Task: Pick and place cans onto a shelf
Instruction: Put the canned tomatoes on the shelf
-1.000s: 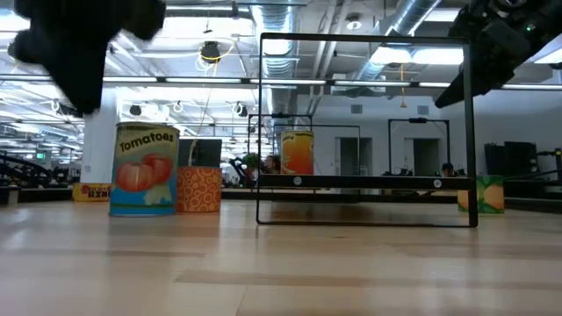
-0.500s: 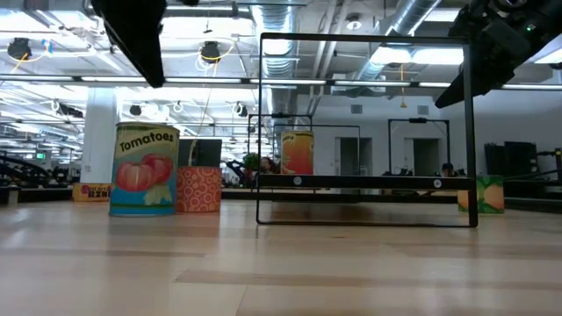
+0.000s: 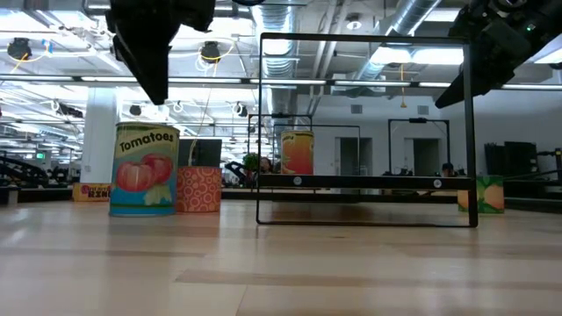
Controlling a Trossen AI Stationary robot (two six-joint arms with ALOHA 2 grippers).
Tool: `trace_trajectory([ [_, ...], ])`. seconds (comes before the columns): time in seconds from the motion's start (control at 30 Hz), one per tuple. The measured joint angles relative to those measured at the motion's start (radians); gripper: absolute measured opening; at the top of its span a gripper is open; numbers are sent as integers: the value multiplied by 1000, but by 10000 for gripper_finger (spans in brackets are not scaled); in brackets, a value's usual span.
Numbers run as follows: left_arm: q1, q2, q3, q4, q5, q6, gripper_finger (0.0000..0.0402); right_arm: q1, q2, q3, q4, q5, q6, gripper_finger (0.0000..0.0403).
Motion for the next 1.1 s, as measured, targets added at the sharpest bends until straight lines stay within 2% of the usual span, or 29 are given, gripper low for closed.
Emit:
trace_trajectory([
  [0.67, 11, 137, 5, 20, 5, -2, 131, 0, 0, 0, -4, 0, -23, 28],
  [0.77, 20, 136, 4, 25, -1, -10, 104, 0, 0, 0, -4, 0, -23, 28],
  [0.9, 46, 137, 4, 31, -15, -7, 19, 0, 0, 0, -4, 0, -23, 28],
  [1.1, 68, 149, 89, -80, 7, 45, 1, 0, 0, 0, -4, 0, -23, 28],
])
